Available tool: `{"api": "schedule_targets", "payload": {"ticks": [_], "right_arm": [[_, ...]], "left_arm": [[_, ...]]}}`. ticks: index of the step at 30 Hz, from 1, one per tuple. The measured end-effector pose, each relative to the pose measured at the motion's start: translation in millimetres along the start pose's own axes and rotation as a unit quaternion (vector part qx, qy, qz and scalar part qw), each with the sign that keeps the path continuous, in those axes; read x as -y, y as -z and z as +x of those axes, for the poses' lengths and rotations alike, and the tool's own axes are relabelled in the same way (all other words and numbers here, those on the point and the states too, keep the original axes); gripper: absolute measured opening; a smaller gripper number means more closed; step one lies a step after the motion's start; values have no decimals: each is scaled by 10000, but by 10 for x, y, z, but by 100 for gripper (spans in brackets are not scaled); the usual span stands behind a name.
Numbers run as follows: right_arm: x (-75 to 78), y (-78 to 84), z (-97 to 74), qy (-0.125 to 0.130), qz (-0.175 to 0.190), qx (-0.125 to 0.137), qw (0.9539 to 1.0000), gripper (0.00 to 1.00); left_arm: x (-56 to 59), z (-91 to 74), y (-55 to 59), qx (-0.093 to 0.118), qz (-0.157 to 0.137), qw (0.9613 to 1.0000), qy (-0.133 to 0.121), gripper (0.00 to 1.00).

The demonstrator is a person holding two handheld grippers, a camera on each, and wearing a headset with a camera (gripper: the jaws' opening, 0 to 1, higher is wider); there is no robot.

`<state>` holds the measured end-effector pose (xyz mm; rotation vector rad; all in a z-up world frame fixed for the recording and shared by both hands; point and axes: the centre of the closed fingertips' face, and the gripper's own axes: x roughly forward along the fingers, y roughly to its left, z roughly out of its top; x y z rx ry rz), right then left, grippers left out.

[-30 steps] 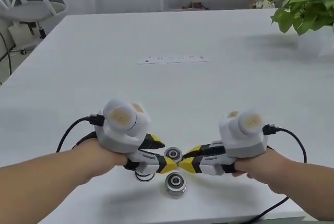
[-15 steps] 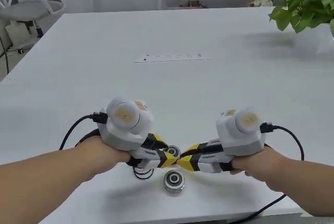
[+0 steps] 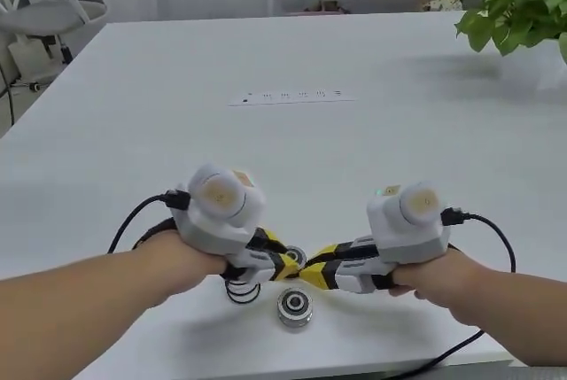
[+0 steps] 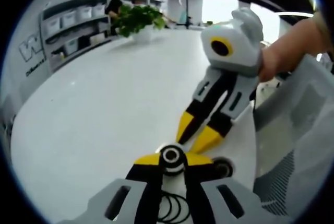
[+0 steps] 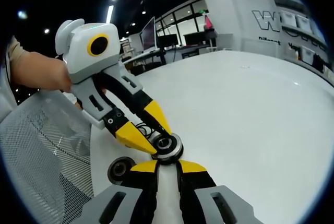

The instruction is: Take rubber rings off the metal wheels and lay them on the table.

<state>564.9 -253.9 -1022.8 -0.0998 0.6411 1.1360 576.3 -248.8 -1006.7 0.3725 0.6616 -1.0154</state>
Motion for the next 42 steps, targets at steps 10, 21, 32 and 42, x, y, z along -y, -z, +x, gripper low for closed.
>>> {"api": "schedule_targets", "payload": {"ticks": [10,21,32,42], "right_arm": [[-3,6,-6,10,42,11,10000,9],[27,28,-21,65,237,27,9997,1],[61,30,-46,85,930,164,9955,0],[67,17,-89,47,1511,346,9879,0]], "left_arm": [[2,-8,4,1,-46,10000,-43,14],[12,-12,2,-16,-42,10000,-48,14],[29,-17,8,-46,56,9999,-97,13],[44,-17,6,-47,147,9998,-147,13]]}}
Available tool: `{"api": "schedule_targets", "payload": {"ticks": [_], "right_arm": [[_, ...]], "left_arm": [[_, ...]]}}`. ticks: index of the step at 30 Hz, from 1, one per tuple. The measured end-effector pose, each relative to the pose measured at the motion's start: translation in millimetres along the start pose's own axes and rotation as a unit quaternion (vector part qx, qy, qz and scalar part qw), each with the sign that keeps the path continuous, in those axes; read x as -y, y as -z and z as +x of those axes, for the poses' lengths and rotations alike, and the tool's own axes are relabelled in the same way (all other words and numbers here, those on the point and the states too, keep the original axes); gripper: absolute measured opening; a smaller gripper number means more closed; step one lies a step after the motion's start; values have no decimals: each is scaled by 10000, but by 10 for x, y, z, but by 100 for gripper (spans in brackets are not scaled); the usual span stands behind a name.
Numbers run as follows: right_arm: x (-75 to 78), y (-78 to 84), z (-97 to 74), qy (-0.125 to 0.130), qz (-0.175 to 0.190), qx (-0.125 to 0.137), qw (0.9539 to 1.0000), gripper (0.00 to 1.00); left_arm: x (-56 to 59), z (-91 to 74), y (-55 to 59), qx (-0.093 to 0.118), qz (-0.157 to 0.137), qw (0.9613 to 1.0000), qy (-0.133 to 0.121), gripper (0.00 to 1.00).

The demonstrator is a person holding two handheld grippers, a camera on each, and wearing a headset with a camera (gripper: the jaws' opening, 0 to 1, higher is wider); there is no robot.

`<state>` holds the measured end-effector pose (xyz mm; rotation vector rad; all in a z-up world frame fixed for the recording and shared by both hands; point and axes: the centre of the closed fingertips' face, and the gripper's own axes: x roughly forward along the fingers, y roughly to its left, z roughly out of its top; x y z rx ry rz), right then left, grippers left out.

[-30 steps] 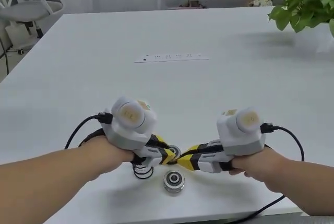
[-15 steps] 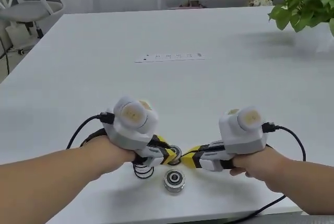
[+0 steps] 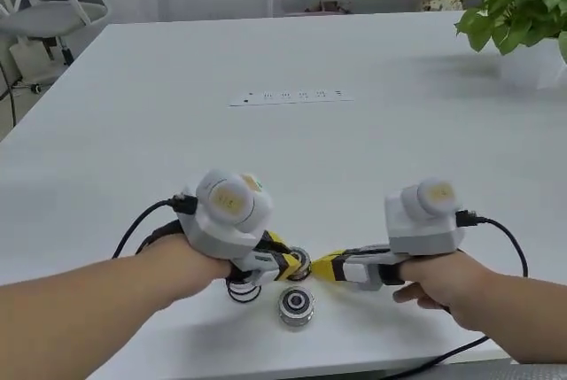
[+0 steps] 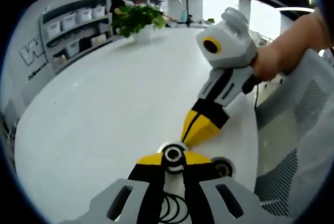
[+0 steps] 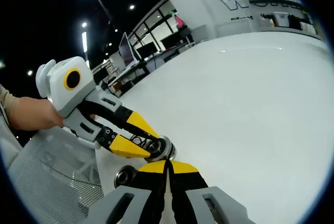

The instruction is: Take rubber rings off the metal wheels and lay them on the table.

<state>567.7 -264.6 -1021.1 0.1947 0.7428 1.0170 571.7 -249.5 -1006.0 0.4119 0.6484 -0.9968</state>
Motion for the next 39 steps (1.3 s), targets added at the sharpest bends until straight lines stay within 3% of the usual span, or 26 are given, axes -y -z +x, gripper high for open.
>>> {"api": "schedule_targets", "payload": {"ticks": [8,10,11,13,39], "right_arm": [[1,-27,-16,-53,233,114,9996,0],[16,-99,-39,-39,351,309,9989,0],[-20,-142,-41,-152,544,405,9976,0],[-15,-104,-36,-98,382,303,9988,0],[-128,-149,-10,-292,513,402,9974,0]], "left_arm": [[-3,5,0,-11,47,10000,-26,13],[-2,6,1,-15,52,10000,-17,13],[-1,6,0,-15,59,10000,-19,13],[0,8,0,-17,67,10000,-19,13],[-5,13,7,-51,-15,9999,-129,12]]}}
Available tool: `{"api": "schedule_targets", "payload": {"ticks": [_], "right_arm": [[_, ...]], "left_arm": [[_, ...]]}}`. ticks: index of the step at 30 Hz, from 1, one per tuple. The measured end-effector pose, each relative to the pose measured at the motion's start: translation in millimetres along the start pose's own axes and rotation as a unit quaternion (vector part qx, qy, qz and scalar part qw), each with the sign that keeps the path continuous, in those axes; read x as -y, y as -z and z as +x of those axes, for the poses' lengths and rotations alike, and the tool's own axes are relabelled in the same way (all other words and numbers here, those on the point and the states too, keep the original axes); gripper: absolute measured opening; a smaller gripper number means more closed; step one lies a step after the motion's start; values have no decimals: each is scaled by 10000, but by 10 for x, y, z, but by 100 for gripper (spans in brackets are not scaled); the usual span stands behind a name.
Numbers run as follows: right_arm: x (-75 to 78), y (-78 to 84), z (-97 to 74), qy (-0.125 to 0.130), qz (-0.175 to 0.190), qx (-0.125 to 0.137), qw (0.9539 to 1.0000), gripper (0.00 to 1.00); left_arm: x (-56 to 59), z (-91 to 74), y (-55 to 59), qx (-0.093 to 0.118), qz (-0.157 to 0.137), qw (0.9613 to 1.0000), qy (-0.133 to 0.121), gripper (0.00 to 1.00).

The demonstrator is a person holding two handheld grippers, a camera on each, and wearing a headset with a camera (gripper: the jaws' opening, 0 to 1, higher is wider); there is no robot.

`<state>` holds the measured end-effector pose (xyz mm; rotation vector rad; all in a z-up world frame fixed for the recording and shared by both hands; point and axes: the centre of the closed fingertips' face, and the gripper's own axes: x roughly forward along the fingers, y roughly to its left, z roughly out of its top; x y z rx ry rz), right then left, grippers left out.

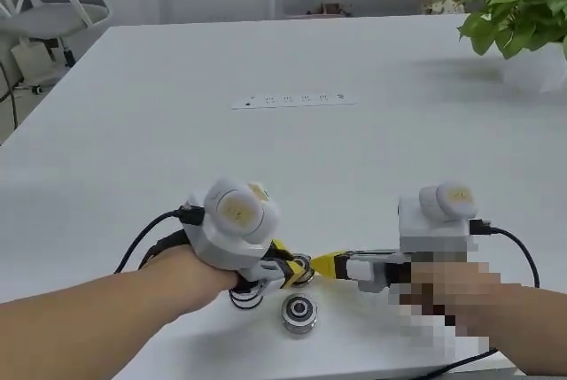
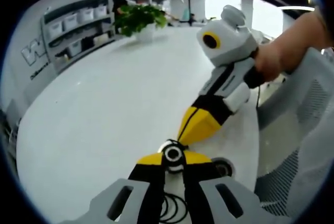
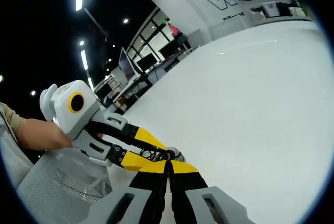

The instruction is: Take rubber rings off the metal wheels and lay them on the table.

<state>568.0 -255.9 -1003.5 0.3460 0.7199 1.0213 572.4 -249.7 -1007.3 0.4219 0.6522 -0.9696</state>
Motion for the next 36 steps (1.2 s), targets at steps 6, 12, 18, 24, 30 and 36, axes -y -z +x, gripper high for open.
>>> {"api": "schedule_targets", "payload": {"ticks": [6,12,18,24,30,36], "right_arm": [[-135,-14,39,-246,64,31,9997,0],[-103,-21,36,-305,193,107,9993,0],[-121,-23,20,-430,445,167,9979,0],[-143,-22,0,-535,609,204,9965,0],[-152,-35,-23,-609,749,260,9950,0],[-103,-41,-21,-440,694,261,9963,0]], "left_arm": [[17,2,4,8,3,10000,-37,12],[17,2,4,26,-21,10000,-32,12],[17,1,3,48,-26,10000,-24,12],[35,-6,5,80,-40,10000,14,12],[36,-11,3,98,-52,9999,28,12],[41,-13,-1,99,2,9999,51,13]]}}
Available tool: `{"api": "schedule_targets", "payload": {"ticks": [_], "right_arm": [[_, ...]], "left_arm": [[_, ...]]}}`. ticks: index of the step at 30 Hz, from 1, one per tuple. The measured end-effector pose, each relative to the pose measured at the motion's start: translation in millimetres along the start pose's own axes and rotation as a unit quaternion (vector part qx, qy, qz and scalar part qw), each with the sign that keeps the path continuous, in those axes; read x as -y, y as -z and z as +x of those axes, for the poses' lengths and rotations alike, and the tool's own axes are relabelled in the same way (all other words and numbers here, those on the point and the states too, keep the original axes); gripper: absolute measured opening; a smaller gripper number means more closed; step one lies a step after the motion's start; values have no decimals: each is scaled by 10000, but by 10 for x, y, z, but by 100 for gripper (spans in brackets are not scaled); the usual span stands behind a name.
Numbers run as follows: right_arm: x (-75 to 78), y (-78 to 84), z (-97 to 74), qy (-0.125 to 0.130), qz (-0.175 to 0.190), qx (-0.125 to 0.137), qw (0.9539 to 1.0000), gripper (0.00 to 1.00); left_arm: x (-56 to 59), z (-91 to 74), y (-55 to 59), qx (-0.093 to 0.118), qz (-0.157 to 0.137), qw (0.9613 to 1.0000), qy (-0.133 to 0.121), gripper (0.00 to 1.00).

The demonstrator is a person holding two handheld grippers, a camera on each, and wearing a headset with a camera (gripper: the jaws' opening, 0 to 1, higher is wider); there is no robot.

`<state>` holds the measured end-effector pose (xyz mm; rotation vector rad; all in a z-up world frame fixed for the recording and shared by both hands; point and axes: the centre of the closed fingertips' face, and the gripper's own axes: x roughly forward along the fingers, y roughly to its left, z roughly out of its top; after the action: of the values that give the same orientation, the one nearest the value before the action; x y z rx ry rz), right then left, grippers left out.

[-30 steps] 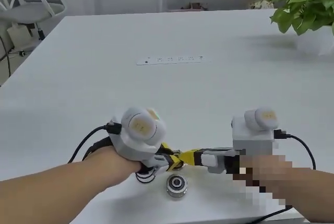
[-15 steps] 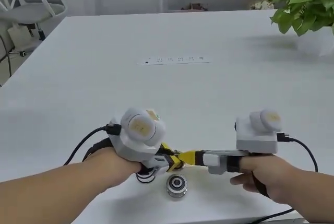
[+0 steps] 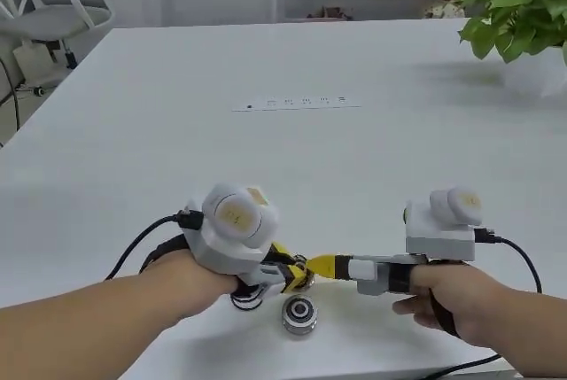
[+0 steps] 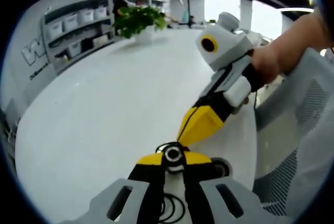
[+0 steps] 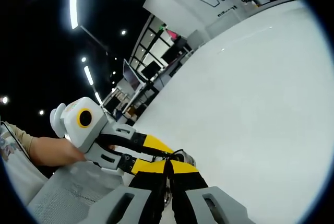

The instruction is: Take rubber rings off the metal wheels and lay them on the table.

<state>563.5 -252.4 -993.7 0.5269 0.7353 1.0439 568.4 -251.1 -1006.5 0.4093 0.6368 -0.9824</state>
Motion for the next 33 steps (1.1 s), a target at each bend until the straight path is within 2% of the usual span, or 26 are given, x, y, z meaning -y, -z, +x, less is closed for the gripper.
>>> {"api": "schedule_targets", "payload": {"ticks": [8,13,27,33], "right_arm": [[19,23,4,57,-49,-73,9999,0],[-10,18,5,34,-81,-79,9999,0],[-57,-8,20,-54,-153,-111,9998,0],[-77,-32,10,-76,-160,-97,9998,0]], "left_arm": [[13,-10,1,-37,185,9998,68,16],[31,-81,7,-23,122,9998,160,22],[9,-456,-66,360,5,9991,230,40],[-30,-610,-1,335,50,9993,185,51]]}}
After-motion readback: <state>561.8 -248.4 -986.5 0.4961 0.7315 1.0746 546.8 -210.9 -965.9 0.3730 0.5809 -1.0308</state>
